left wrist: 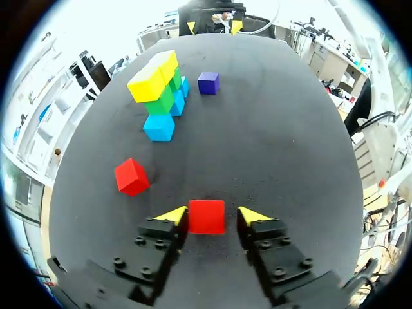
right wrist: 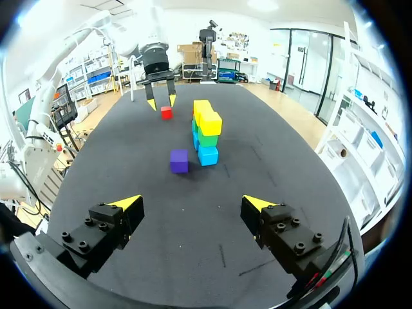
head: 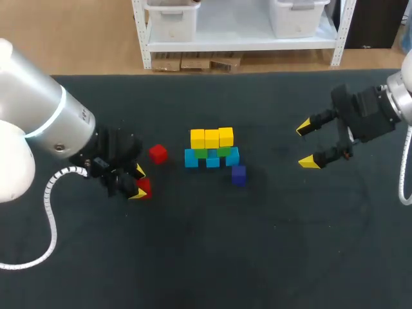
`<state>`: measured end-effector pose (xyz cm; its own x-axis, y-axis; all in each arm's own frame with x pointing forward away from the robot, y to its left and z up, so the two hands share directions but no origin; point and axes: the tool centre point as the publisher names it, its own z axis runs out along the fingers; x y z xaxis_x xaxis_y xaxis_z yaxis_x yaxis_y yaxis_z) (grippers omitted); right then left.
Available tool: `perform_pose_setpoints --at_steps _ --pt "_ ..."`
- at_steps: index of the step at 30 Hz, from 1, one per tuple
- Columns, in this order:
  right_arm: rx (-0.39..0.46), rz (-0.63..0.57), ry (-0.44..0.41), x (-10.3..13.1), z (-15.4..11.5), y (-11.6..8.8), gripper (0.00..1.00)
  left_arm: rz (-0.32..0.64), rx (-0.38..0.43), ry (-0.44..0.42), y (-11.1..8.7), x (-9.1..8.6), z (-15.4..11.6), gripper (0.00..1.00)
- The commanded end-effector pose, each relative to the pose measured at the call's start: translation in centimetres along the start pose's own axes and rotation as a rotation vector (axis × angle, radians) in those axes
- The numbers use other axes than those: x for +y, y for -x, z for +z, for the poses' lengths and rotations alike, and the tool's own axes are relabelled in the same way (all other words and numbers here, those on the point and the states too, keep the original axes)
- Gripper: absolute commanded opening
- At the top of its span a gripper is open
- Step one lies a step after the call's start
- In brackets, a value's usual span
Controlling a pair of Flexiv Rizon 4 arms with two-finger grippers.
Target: Place the blue cubes, place green cubes on the blue cubes, place the yellow cubes on the green cubes, then place the red cubes on the yellow cubes, and place purple cube on the red cubes.
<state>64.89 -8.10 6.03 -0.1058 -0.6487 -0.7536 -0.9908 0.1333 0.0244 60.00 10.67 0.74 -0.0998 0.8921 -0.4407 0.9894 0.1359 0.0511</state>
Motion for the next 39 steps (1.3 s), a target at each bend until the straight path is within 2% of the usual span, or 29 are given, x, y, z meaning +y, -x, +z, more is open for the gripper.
perform_pose_setpoints --at_steps 1,2,3,4,5,6,12,17,21,23,28,34,39 --pt "-0.003 -0.001 0.001 -0.1 0.1 -0.1 1.0 -0.002 0.01 -0.006 0.1 0.3 0.6 0.38" --pt "-0.003 -0.001 0.001 -0.1 0.1 -0.1 1.0 -0.002 0.01 -0.007 0.1 0.3 0.6 0.35" --pt "-0.003 -0.001 0.001 -0.1 0.1 -0.1 1.0 -0.003 0.011 -0.007 0.1 0.3 0.7 0.25" --pt "-0.003 -0.001 0.001 -0.1 0.1 -0.1 1.0 -0.003 0.011 -0.007 0.2 0.3 0.7 0.22" --pt "-0.003 -0.001 0.001 -0.1 0.1 -0.1 1.0 -0.003 0.012 -0.006 0.2 0.3 0.7 0.07" --pt "-0.003 -0.001 0.001 -0.1 0.1 -0.1 1.0 -0.004 0.013 -0.002 0.3 0.4 0.6 0.0" --pt "-0.003 -0.001 0.001 -0.1 0.1 -0.1 1.0 0.031 0.028 0.02 1.6 0.8 -1.6 0.0" --pt "-0.003 -0.001 0.001 -0.1 0.1 -0.1 1.0 0.071 0.015 0.047 4.0 1.4 -5.2 0.0" --pt "-0.003 -0.001 0.001 -0.1 0.1 -0.1 1.0 0.015 -0.048 0.046 5.7 2.4 -8.0 0.0" --pt "-0.003 -0.001 0.001 -0.1 0.1 -0.1 1.0 -0.024 -0.041 0.037 6.3 3.1 -8.8 0.0" --pt "-0.003 -0.001 0.001 -0.1 0.1 -0.1 1.0 -0.021 -0.051 0.079 8.2 4.8 -11.1 0.0" --pt "-0.003 -0.001 0.001 -0.1 0.1 -0.1 1.0 0.033 -0.066 0.086 10.7 6.4 -11.7 0.0" --pt "-0.003 -0.001 0.001 -0.1 0.1 -0.1 1.0 0.082 -0.071 0.057 13.0 7.3 -10.6 0.0"
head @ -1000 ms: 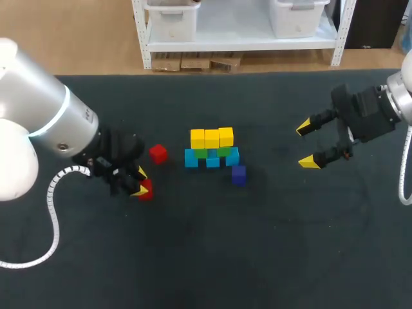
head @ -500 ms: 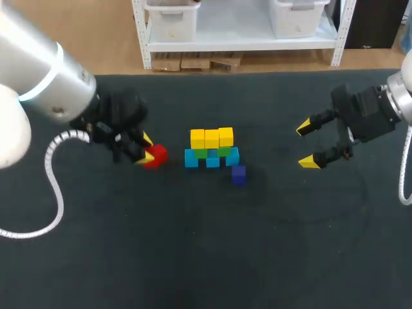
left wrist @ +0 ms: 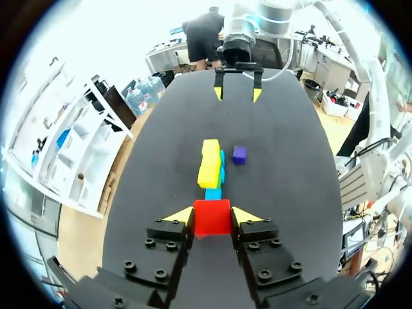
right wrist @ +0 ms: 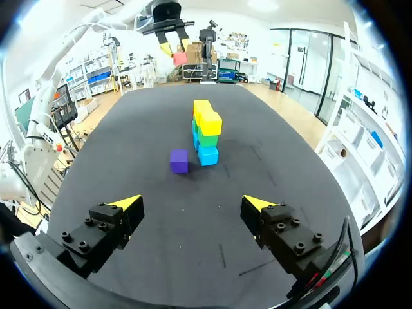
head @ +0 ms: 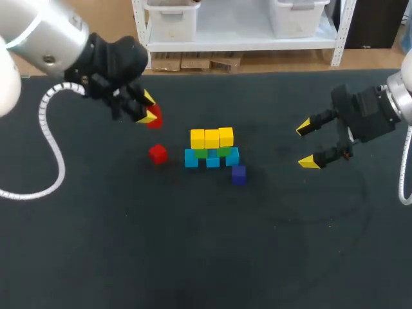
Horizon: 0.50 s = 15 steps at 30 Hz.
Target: Place the blue cubes, place green cubes on the blue cubes, place the yellow cubes on the green cubes, then place the red cubes on the yellow cubes, and place purple cube on the red cubes.
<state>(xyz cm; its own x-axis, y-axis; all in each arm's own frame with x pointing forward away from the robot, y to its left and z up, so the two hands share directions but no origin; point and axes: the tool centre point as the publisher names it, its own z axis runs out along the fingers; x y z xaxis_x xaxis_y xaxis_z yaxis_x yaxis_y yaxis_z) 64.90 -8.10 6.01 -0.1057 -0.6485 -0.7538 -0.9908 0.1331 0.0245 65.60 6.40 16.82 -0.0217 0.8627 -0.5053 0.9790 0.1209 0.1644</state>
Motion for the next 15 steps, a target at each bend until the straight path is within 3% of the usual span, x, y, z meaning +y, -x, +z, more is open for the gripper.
perform_pose_setpoints --at_steps 1,15 --pt "-0.003 -0.001 0.001 -0.1 0.1 -0.1 1.0 0.022 0.009 -0.048 1.6 1.6 2.1 0.0" --pt "-0.003 -0.001 0.001 -0.1 0.1 -0.1 1.0 0.088 -0.02 -0.105 5.7 2.5 7.1 0.0"
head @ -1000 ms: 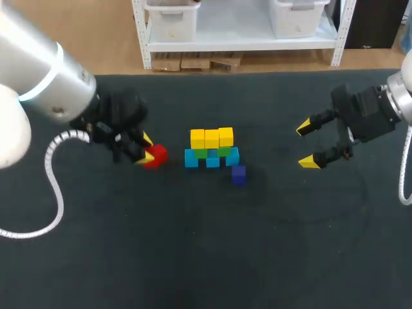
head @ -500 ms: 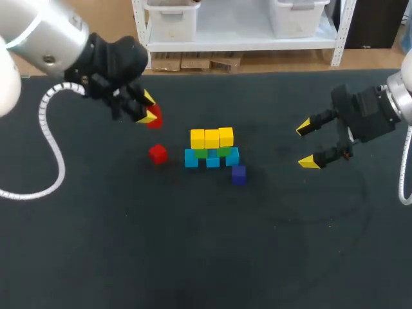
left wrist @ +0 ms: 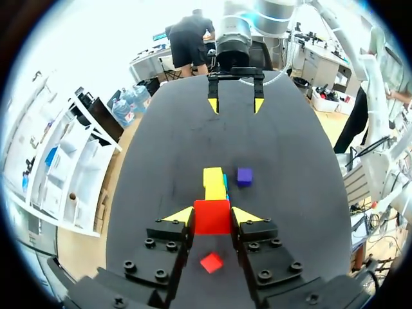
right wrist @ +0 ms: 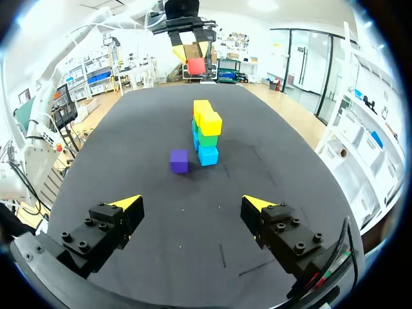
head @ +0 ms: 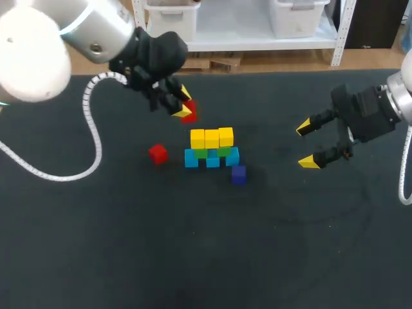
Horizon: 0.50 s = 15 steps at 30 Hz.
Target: Place the blue cubes, place green cubes on the blue cubes, place the yellow cubes on the green cubes, then place the red cubes on the yellow cubes, and place purple cube on the red cubes.
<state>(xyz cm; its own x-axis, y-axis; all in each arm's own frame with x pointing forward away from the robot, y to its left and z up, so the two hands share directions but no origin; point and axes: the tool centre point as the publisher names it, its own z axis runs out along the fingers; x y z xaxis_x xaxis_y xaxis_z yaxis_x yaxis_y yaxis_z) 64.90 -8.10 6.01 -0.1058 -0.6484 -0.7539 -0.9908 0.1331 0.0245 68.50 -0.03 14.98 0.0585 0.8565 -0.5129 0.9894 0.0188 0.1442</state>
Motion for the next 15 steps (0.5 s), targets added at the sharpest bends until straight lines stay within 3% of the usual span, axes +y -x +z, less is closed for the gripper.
perform_pose_setpoints --at_steps 1,15 --pt "-0.003 -0.001 0.001 -0.1 0.1 0.0 1.0 0.014 0.003 -0.037 1.1 0.9 2.2 0.0" --pt "-0.003 -0.001 0.001 -0.1 0.1 0.0 1.0 0.044 -0.002 -0.085 3.5 1.1 6.0 0.0"
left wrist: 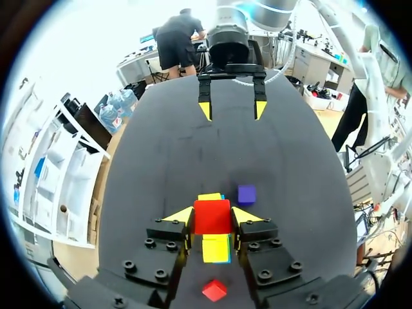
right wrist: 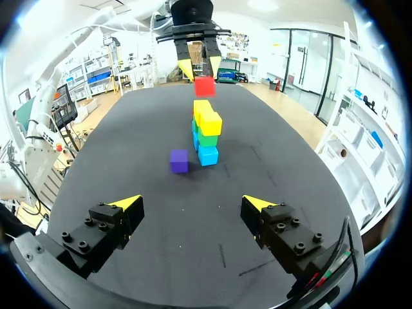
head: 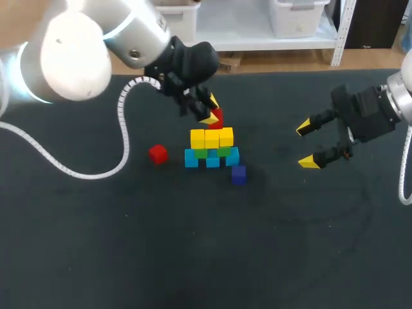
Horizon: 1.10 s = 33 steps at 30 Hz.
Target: Place the blue cubes, place green cubes on the blue cubes, place the yellow cubes on the green cubes, then place the red cubes on the yellow cubes, and place purple cube on the red cubes.
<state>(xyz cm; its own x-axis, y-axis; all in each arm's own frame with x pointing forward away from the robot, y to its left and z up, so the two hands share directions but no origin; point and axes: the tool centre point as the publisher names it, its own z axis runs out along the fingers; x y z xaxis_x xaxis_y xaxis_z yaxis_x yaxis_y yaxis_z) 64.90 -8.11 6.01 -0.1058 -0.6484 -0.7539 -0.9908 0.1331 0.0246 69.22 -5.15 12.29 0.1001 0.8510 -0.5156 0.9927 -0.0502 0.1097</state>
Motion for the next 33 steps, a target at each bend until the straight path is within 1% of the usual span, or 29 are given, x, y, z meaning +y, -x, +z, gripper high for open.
perform_pose_setpoints --at_steps 1,12,19,33 --pt "-0.003 -0.001 0.001 -0.1 0.1 0.0 1.0 0.002 0.01 -0.023 0.5 0.9 1.1 0.0" --pt "-0.003 -0.001 0.001 -0.1 0.1 0.0 1.0 -0.024 0.041 -0.044 0.2 0.4 2.2 0.0" --pt "-0.003 -0.001 0.001 -0.1 0.1 0.0 1.0 -0.057 0.041 -0.033 -0.6 0.3 2.0 0.0" --pt "-0.003 -0.001 0.001 -0.1 0.1 0.0 1.0 -0.057 0.038 -0.041 -0.5 0.1 2.2 0.0"
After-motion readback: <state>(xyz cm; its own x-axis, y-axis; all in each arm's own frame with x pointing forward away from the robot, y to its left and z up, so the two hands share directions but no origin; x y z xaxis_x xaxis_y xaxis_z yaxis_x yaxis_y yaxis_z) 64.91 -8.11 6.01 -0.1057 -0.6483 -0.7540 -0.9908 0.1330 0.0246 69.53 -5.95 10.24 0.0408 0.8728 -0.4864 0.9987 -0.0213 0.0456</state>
